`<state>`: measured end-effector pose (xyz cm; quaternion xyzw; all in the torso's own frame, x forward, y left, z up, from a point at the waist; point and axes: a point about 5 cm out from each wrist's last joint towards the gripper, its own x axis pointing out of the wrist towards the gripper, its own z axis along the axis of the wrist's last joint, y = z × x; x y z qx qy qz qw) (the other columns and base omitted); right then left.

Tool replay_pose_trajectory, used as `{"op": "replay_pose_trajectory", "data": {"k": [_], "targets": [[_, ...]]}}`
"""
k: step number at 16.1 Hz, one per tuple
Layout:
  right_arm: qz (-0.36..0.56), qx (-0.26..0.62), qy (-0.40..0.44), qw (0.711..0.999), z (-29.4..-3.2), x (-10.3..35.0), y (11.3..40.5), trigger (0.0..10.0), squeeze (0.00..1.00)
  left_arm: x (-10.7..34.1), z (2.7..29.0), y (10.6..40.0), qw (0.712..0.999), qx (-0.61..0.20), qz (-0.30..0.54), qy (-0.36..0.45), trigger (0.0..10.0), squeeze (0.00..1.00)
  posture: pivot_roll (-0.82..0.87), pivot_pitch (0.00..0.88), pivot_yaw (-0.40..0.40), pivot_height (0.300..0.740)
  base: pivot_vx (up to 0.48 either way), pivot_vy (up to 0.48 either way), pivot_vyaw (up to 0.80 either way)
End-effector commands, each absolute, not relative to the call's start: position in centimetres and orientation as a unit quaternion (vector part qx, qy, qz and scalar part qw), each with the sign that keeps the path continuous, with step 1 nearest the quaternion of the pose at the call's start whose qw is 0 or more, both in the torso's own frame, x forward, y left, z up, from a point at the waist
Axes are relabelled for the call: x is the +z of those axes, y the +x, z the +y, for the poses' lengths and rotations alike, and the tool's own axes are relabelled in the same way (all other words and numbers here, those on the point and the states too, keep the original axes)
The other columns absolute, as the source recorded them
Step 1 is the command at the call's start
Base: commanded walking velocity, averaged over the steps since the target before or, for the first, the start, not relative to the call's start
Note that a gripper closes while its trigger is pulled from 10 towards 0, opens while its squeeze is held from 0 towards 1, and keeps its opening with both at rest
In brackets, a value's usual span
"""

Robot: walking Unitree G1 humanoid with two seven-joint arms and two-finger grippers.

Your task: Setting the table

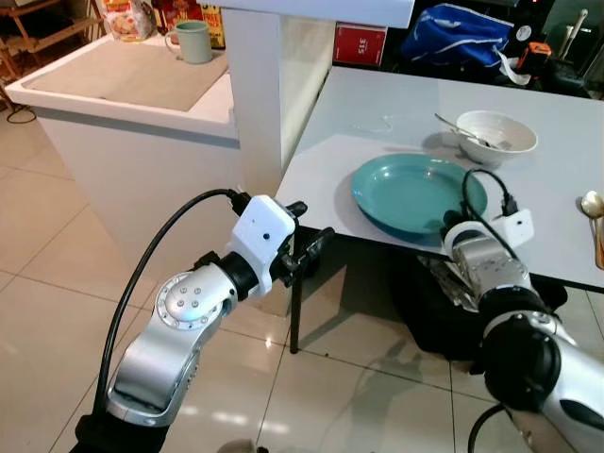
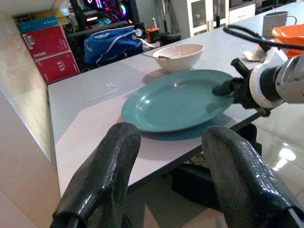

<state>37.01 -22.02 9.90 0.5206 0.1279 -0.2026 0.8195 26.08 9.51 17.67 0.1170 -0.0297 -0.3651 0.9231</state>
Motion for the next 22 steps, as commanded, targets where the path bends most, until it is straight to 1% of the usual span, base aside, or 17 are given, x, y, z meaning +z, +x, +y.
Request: {"op": "replay_pose_trajectory", "data": {"k": [1, 4, 6, 8, 9, 10, 11, 12, 14, 16, 17, 18, 19, 20, 22], "targets": [[0.108, -0.206, 0.520, 0.822, -22.8, 10.8, 37.3, 10.0, 1.00, 17.9, 9.3, 26.1, 0.921, -0.372, -0.031, 0.114, 10.0, 0.00, 0.09, 0.001, -0.016, 0.740, 0.000, 0.000, 0.00], [0.129, -0.217, 0.499, 0.829, -23.2, 10.3, 37.1, 10.0, 1.00, 18.0, 9.1, 26.2, 0.919, -0.376, -0.032, 0.113, 10.0, 0.00, 0.09, 0.000, -0.009, 0.740, 0.000, 0.000, 0.00], [0.139, -0.221, 0.468, 0.844, -23.3, 10.1, 36.9, 10.0, 1.00, 18.1, 9.1, 26.3, 0.919, -0.376, -0.032, 0.114, 10.0, 0.00, 0.09, 0.000, -0.009, 0.740, 0.000, 0.000, 0.00], [0.145, -0.219, 0.392, 0.882, -23.5, 9.9, 36.8, 10.0, 1.00, 18.1, 9.3, 26.3, 0.918, -0.377, -0.032, 0.116, 10.0, 0.00, 0.10, 0.000, -0.007, 0.740, 0.000, 0.000, 0.00], [0.141, -0.219, 0.380, 0.888, -23.6, 9.9, 36.8, 10.0, 1.00, 18.1, 9.3, 26.3, 0.918, -0.377, -0.032, 0.116, 10.0, 0.00, 0.10, 0.000, -0.007, 0.740, 0.000, 0.000, 0.00], [0.131, -0.218, 0.377, 0.891, -23.7, 10.1, 36.8, 10.0, 0.93, 18.1, 9.3, 26.3, 0.918, -0.377, -0.032, 0.117, 10.0, 0.00, 0.10, 0.000, -0.007, 0.740, 0.000, 0.000, 0.00], [0.126, -0.218, 0.377, 0.891, -23.7, 10.2, 36.9, 10.0, 0.93, 18.1, 9.3, 26.3, 0.918, -0.377, -0.032, 0.117, 10.0, 0.00, 0.10, 0.000, -0.007, 0.740, 0.000, 0.000, 0.00], [0.097, -0.218, 0.375, 0.896, -24.2, 10.6, 36.8, 10.0, 0.00, 18.2, 9.7, 26.5, 0.929, -0.350, -0.031, 0.116, 10.0, 0.00, 0.10, 0.000, -0.016, 0.740, 0.000, 0.000, 0.00], [0.020, -0.216, 0.335, 0.917, -25.5, 11.9, 36.4, 10.0, 0.00, 18.6, 10.9, 27.0, 0.952, -0.284, -0.048, 0.105, 10.0, 0.00, 0.10, 0.000, -0.022, 0.740, 0.000, 0.000, 0.00], [-0.072, -0.204, 0.240, 0.946, -26.1, 14.1, 34.7, 10.0, 0.00, 18.7, 12.1, 27.2, 0.963, -0.237, -0.064, 0.108, 10.0, 0.00, 0.09, 0.000, -0.020, 0.740, 0.000, 0.000, 0.00], [-0.100, -0.179, 0.178, 0.962, -25.4, 15.4, 33.1, 10.0, 0.00, 18.5, 12.5, 27.3, 0.968, -0.218, -0.062, 0.111, 10.0, 0.00, 0.07, 0.000, -0.015, 0.740, 0.000, 0.480, 0.00], [-0.109, -0.164, 0.157, 0.968, -24.9, 15.9, 32.3, 10.0, 0.00, 18.3, 12.7, 27.3, 0.969, -0.211, -0.059, 0.113, 10.0, 0.00, 0.07, 0.000, -0.012, 0.740, 0.000, 0.480, 0.00], [-0.121, -0.114, 0.049, 0.985, -22.7, 16.7, 29.9, 10.0, 0.00, 18.6, 12.9, 27.4, 0.972, -0.187, -0.079, 0.119, 10.0, 0.00, 0.04, 0.000, -0.003, 0.740, 0.000, 0.480, 0.00], [-0.128, -0.087, 0.007, 0.988, -21.3, 16.8, 28.7, 10.0, 0.00, 18.8, 12.9, 27.6, 0.975, -0.177, -0.083, 0.110, 10.0, 0.00, 0.04, 0.000, 0.001, 0.740, 0.000, 0.480, 0.00], [-0.118, -0.060, 0.029, 0.991, -19.3, 16.4, 27.3, 10.0, 0.00, 18.6, 12.6, 27.8, 0.975, -0.177, -0.079, 0.113, 10.0, 0.00, 0.03, 0.000, 0.005, 0.740, 0.000, 0.480, 0.00]]}}
